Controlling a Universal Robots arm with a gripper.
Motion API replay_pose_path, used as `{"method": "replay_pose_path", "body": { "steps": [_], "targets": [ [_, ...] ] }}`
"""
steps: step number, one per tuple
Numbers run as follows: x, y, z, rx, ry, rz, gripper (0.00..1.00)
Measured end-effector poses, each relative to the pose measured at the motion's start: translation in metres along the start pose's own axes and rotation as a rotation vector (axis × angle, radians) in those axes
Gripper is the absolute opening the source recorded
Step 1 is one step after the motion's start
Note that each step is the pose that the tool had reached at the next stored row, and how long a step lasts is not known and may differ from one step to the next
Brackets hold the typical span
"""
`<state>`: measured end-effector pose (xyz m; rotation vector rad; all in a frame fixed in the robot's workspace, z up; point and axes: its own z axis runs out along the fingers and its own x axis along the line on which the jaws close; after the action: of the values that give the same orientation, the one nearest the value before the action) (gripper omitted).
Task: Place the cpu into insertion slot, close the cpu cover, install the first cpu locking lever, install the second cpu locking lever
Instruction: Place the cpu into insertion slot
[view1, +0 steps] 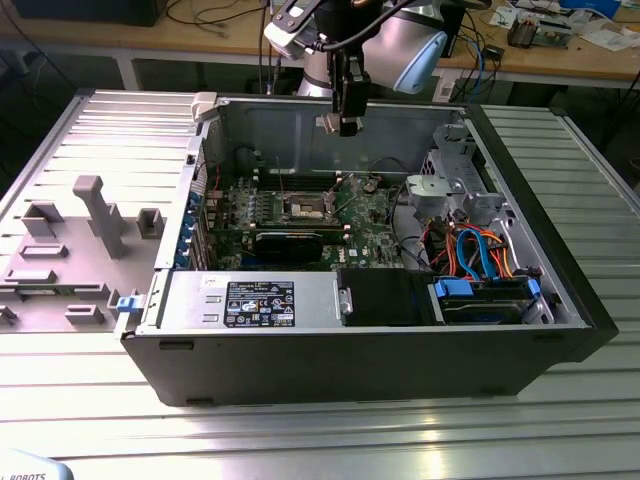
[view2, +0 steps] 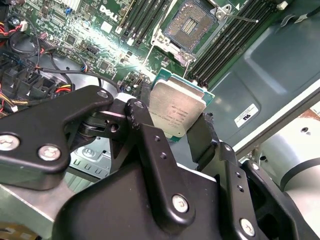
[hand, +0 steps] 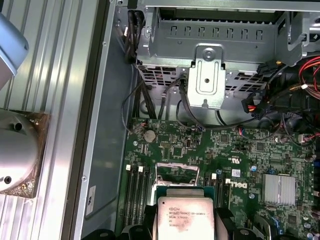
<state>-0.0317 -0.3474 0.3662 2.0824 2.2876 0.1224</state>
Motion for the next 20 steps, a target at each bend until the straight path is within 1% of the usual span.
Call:
{"method": "replay_pose_path", "body": {
  "steps": [20],
  "targets": [
    [0.0, 0.0, 0.0, -0.0002, -0.001, 0.011, 0.54]
  ]
}}
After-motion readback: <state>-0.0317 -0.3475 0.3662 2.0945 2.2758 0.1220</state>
